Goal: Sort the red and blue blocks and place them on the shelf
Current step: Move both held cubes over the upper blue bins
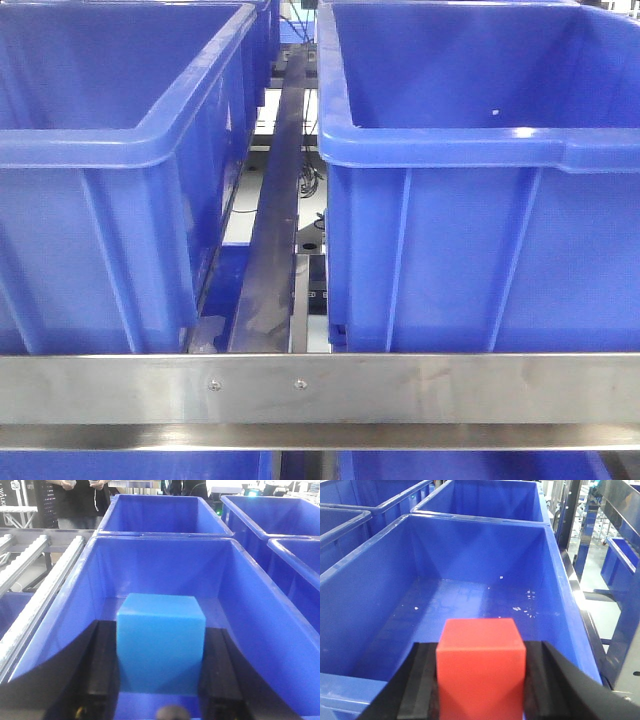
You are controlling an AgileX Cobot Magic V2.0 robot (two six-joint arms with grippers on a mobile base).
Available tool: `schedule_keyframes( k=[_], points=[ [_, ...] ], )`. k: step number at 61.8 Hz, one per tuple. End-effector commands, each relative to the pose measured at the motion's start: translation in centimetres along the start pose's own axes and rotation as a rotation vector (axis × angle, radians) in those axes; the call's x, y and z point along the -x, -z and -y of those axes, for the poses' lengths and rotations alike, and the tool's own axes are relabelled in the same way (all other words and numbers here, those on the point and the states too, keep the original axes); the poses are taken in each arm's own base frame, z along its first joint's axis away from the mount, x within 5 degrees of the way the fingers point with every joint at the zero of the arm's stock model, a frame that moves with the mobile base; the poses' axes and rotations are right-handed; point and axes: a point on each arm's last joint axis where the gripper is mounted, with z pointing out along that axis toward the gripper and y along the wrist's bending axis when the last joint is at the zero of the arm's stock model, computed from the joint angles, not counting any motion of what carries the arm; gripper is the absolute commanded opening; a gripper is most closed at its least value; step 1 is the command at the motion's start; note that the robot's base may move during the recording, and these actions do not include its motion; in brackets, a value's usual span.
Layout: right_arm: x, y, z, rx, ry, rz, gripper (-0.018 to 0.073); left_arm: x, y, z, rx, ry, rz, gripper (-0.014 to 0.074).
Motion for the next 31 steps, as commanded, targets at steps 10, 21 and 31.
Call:
schedule_keyframes(
  k=[10,21,31],
  points=[
    [1.77,0.14,0.03,-0.004,0.007,0.115,0.0057,1.63,0.08,-0.04,0.007,0.001,0.104,0.0123],
    [1.77,0.14,0.03,-0.004,0.007,0.115,0.0057,1.63,0.08,-0.04,0.007,0.001,0.104,0.0123],
    [1.79,0.14,0.03,-0.004,0.007,0.117,0.0057,1.63,0.08,-0.04,0.007,0.001,0.104,0.0123]
  ],
)
